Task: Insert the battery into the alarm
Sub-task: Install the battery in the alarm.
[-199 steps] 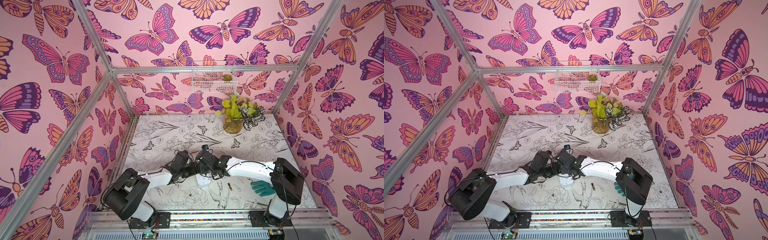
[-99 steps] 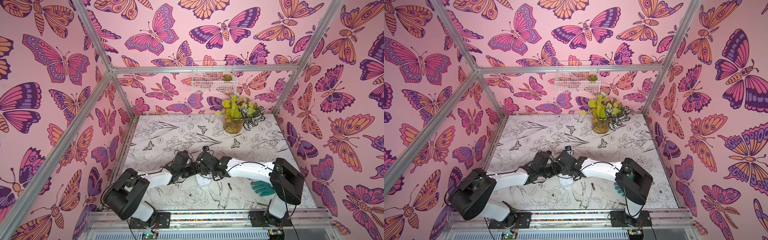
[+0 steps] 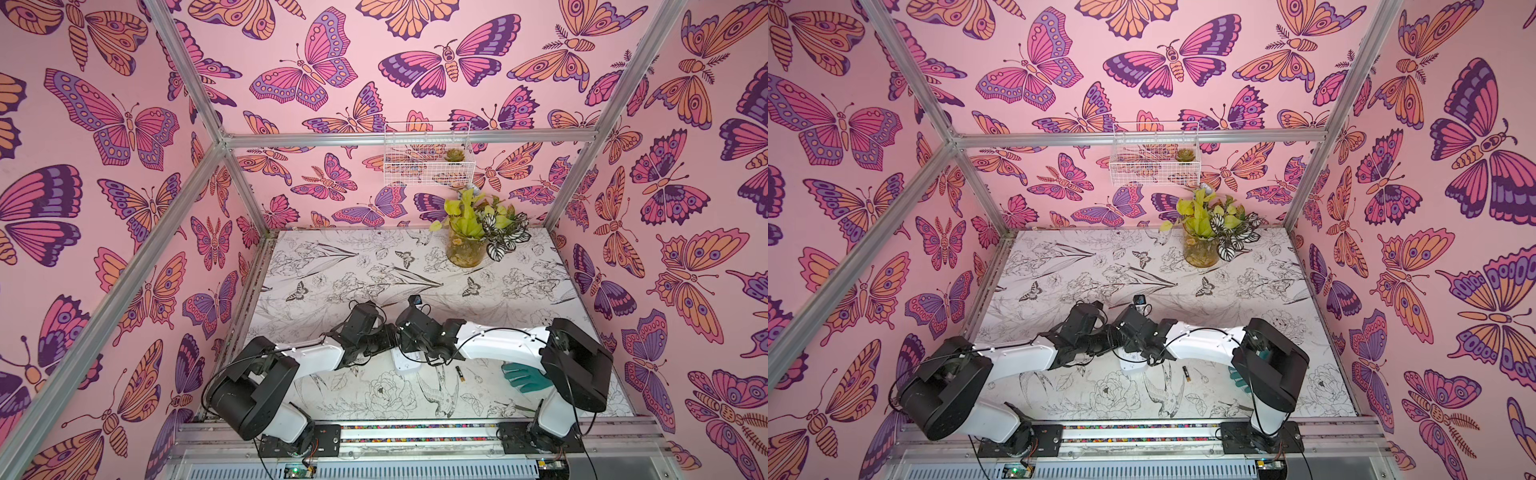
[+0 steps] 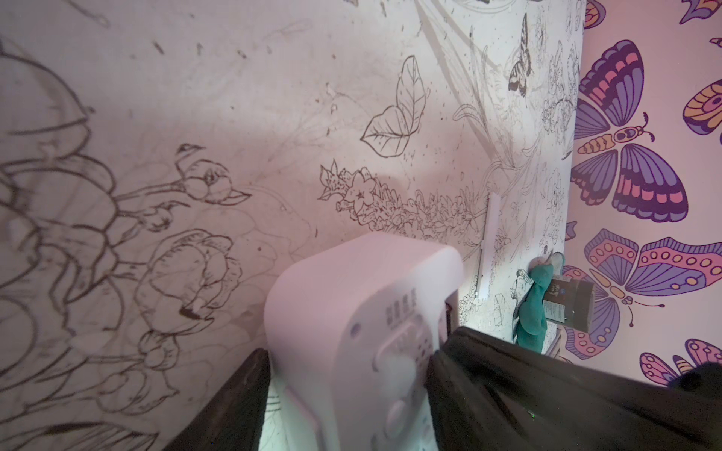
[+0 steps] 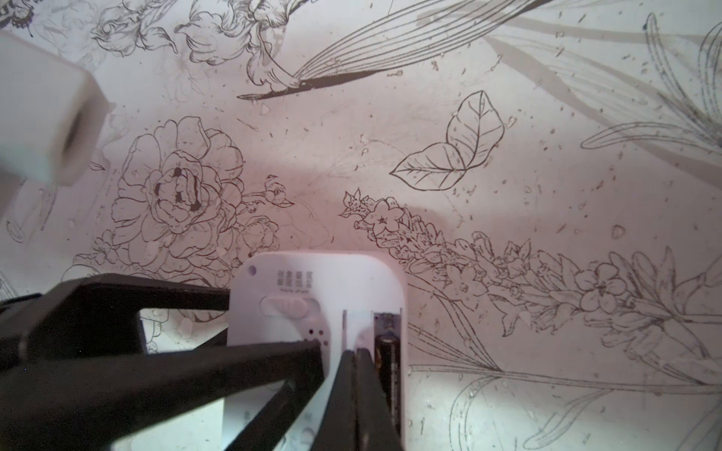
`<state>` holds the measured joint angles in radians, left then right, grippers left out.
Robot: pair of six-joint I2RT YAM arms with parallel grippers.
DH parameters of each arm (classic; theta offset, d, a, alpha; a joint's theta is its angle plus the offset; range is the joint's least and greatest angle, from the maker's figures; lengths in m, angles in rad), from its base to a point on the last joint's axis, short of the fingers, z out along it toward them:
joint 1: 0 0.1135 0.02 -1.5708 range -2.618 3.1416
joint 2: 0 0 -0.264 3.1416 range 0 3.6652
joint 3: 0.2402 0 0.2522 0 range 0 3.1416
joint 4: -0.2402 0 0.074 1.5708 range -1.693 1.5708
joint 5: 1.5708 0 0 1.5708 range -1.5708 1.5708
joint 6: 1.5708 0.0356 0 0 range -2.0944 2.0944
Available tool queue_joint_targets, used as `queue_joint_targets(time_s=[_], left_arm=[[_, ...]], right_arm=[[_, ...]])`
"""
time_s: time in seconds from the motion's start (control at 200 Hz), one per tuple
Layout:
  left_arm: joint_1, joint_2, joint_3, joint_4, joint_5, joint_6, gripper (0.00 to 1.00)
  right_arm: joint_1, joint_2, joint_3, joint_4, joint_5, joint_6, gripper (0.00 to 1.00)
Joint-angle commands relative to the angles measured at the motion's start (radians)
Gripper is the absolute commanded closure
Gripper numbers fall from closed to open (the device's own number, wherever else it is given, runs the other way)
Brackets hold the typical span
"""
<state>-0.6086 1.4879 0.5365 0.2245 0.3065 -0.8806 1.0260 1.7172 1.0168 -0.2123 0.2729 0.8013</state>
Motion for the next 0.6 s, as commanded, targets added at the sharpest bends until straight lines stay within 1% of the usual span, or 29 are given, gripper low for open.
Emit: queue_joint_targets(time_s=[0.0, 0.175, 0.32, 0.596], left_arm=[[0.003, 0.04, -0.042, -0.104, -0.046, 0.002, 0.35], [0.003, 0.041, -0.044, -0.106, -0.049, 0.002, 0.35], [0.003, 0.038, -0.044, -0.106, -0.044, -0.001, 0.35], [0.003, 0.022, -0.049, -0.106, -0.042, 0.0, 0.35]], right_arm=[[0.034, 0.009, -0.066, -0.111, -0.046, 0.045, 0.96], [0.058, 0.003, -0.096, -0.098, -0.035, 0.074, 0.96], [0.083, -0.012, -0.108, -0.101, 0.016, 0.093, 0.96], [0.086, -0.006, -0.081, -0.091, 0.006, 0.073, 0.96]])
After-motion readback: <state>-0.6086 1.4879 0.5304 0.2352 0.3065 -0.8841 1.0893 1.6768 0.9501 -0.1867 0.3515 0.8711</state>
